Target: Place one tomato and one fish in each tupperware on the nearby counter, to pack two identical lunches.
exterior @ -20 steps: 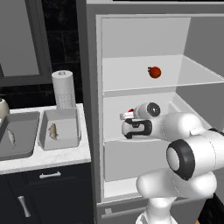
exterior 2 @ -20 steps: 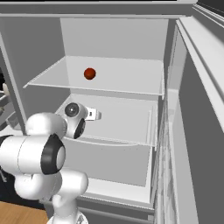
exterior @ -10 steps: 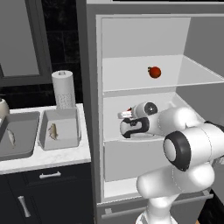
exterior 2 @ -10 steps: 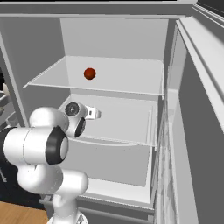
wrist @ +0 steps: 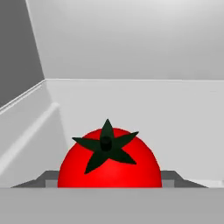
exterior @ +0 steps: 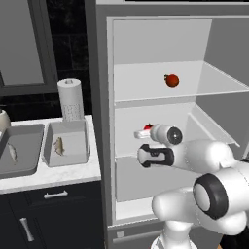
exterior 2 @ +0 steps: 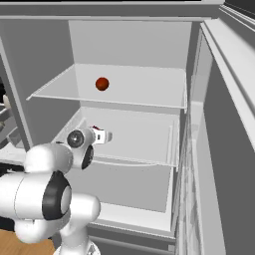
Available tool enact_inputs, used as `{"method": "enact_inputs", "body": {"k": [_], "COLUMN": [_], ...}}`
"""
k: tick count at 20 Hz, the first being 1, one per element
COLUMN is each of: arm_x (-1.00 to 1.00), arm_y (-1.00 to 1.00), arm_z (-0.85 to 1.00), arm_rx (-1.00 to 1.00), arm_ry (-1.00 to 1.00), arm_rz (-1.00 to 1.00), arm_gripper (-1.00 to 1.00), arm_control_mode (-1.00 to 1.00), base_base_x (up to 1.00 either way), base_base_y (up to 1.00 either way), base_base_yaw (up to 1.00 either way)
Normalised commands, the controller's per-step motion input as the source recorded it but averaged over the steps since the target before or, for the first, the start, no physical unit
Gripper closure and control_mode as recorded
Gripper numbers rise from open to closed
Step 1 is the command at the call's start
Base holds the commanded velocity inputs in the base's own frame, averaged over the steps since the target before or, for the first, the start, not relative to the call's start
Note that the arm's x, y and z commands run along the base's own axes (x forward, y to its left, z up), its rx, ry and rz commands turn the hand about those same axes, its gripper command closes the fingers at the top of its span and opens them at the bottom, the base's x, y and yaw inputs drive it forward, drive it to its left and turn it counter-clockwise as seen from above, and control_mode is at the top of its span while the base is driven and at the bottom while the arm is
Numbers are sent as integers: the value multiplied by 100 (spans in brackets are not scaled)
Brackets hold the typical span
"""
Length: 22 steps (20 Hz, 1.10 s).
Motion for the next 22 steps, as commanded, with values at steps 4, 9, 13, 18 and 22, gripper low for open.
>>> {"method": "enact_inputs", "body": {"k": [4,9,13,18,22], "arm_x": [-92,-100,-100,-100,-98], "arm_y": [0,-7,-14,-26,-24], "arm_z": [28,93,98,75,62], "arm_rx": [0,0,0,0,0], "arm_ry": [-24,-10,3,14,17], "arm_rz": [-2,-4,-7,-8,-5], "arm_gripper": [100,100,100,100,100], "arm_control_mode": [-100,-100,-100,-100,-100], "base_base_x": [0,0,0,0,0], "base_base_y": [0,0,0,0,0], "base_base_yaw": [0,0,0,0,0]}}
